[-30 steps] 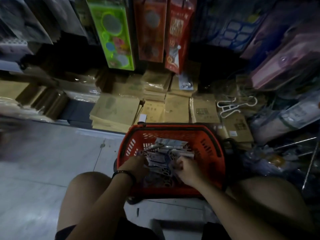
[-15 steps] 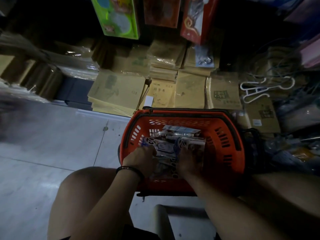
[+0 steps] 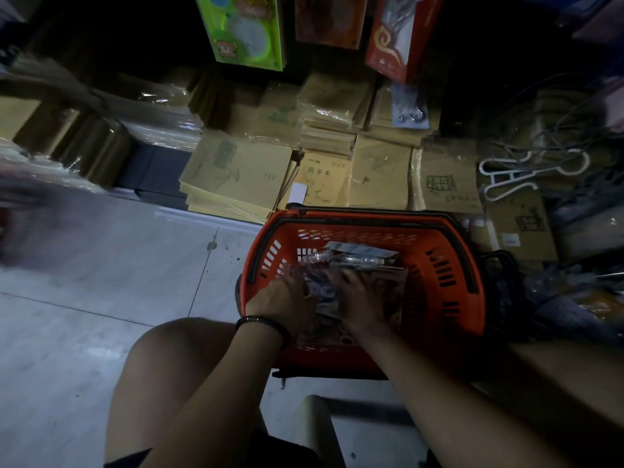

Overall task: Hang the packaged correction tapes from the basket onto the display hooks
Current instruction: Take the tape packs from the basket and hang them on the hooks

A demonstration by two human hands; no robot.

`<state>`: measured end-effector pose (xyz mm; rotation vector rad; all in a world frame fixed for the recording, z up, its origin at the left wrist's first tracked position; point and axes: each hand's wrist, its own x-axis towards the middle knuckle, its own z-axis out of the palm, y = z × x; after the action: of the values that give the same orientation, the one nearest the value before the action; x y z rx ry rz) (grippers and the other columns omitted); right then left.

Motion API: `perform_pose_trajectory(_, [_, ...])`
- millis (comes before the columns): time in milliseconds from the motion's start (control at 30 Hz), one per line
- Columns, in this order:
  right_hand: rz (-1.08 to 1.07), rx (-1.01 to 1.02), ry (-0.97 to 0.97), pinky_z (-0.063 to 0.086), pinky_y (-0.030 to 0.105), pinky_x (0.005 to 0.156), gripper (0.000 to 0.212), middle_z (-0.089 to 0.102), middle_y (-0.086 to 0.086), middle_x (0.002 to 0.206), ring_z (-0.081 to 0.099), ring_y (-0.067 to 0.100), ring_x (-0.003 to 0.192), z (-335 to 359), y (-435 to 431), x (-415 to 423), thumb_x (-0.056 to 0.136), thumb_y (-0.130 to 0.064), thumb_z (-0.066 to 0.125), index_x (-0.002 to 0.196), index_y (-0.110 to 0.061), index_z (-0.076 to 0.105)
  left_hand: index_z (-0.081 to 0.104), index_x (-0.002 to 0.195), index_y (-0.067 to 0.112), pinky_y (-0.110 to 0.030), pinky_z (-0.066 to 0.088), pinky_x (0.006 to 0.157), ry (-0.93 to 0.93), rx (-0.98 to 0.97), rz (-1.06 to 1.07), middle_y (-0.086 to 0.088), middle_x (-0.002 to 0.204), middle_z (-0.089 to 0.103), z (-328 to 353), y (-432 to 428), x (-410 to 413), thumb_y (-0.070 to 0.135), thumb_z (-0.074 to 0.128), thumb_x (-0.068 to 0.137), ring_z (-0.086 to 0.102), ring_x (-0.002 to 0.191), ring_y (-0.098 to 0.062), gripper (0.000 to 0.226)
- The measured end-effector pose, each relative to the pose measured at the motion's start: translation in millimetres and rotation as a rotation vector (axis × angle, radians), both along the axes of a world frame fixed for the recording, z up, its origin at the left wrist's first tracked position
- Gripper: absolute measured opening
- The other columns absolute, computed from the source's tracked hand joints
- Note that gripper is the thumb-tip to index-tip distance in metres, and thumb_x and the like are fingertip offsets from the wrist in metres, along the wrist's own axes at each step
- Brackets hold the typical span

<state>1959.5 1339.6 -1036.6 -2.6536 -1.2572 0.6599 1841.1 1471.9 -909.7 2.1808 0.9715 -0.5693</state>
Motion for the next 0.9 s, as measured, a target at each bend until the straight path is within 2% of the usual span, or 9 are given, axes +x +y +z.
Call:
perform_pose_trajectory(167, [0.123, -0.095, 0.005, 0.048, 0.049, 0.103, 0.056, 0.053, 0.008, 0.143, 0.05, 0.037, 0.131, -19, 27, 4, 0.097, -0.017, 0.059, 0.149, -0.034, 0.047, 0.064, 0.128, 0.02, -0.035, 0.058, 0.09, 0.004, -0.043, 0.005, -0.004, 0.122, 0.072, -3, -2, -3, 0.042, 0.055, 0.105, 0.07, 0.106, -0.021, 0.032])
perform_pose_trajectory(333, [0.121, -0.105, -0.083, 0.05, 0.051, 0.097, 0.045, 0.061, 0.011, 0.135, 0.058, 0.04, 0.123, -22, 38, 5, 0.097, -0.028, 0.062, 0.141, -0.031, 0.057, 0.064, 0.129, 0.022, -0.041, 0.06, 0.094, 0.023, -0.054, 0.008, -0.003, 0.121, 0.072, -6, 3, 0, 0.047, 0.056, 0.104, 0.071, 0.106, -0.023, 0.036])
perform_pose_trajectory(500, [0.042, -0.134, 0.021, 0.043, 0.056, 0.111, 0.056, 0.046, 0.01, 0.158, 0.045, 0.041, 0.141, -16, 37, 5, 0.097, -0.03, 0.066, 0.15, -0.034, 0.049, 0.062, 0.129, 0.024, -0.039, 0.059, 0.094, 0.033, -0.047, 0.018, -0.002, 0.12, 0.072, -6, 10, 0, 0.05, 0.057, 0.102, 0.071, 0.106, -0.025, 0.038])
perform_pose_trajectory(600, [-0.048, -0.071, 0.047, 0.047, 0.049, 0.11, 0.07, 0.047, 0.003, 0.159, 0.045, 0.035, 0.144, -7, 28, 4, 0.09, -0.021, 0.075, 0.152, -0.039, 0.045, 0.062, 0.129, 0.025, -0.04, 0.058, 0.096, 0.032, -0.067, 0.032, -0.003, 0.122, 0.073, -10, 11, -1, 0.05, 0.056, 0.104, 0.07, 0.106, -0.024, 0.036])
perform_pose_trajectory(667, [-0.097, 0.063, 0.025, 0.051, 0.039, 0.103, 0.067, 0.056, -0.001, 0.149, 0.054, 0.027, 0.135, 2, 19, 2, 0.093, -0.008, 0.068, 0.148, -0.04, 0.049, 0.056, 0.138, 0.028, -0.046, 0.056, 0.101, 0.005, -0.104, 0.042, -0.006, 0.128, 0.072, -11, 11, -2, 0.048, 0.06, 0.101, 0.069, 0.113, -0.027, 0.043])
perform_pose_trajectory(700, [-0.124, 0.158, 0.021, 0.052, 0.034, 0.096, 0.054, 0.062, -0.002, 0.139, 0.059, 0.023, 0.126, 8, 14, 1, 0.096, -0.007, 0.063, 0.142, -0.036, 0.056, 0.051, 0.145, 0.029, -0.047, 0.054, 0.105, -0.001, -0.125, 0.045, -0.007, 0.133, 0.07, -9, 10, -2, 0.047, 0.063, 0.098, 0.068, 0.119, -0.03, 0.052])
perform_pose_trajectory(767, [-0.268, 0.306, 0.054, 0.04, 0.027, 0.075, 0.015, 0.069, -0.003, 0.104, 0.065, 0.022, 0.098, 35, 6, -2, 0.105, -0.017, 0.055, 0.109, -0.022, 0.068, 0.037, 0.156, 0.03, -0.047, 0.05, 0.111, 0.0, -0.156, 0.043, -0.009, 0.145, 0.063, -9, 6, -3, 0.053, 0.068, 0.086, 0.062, 0.13, -0.033, 0.08])
perform_pose_trajectory(833, [-0.455, 0.411, 0.132, 0.034, 0.032, 0.068, 0.024, 0.06, -0.007, 0.081, 0.06, 0.021, 0.077, 65, 1, -7, 0.106, -0.025, 0.054, 0.083, -0.023, 0.057, 0.028, 0.159, 0.036, -0.051, 0.047, 0.115, -0.04, -0.158, 0.045, -0.009, 0.159, 0.049, -13, -1, -3, 0.07, 0.066, 0.065, 0.054, 0.141, -0.034, 0.107])
perform_pose_trajectory(900, [-0.564, 0.508, 0.217, 0.045, 0.033, 0.067, 0.025, 0.066, -0.006, 0.083, 0.062, 0.017, 0.077, 86, -1, -9, 0.107, -0.03, 0.053, 0.086, -0.019, 0.06, 0.019, 0.16, 0.042, -0.055, 0.044, 0.118, -0.087, -0.151, 0.036, -0.011, 0.169, 0.029, -20, -10, -3, 0.073, 0.07, 0.061, 0.042, 0.15, -0.037, 0.115])
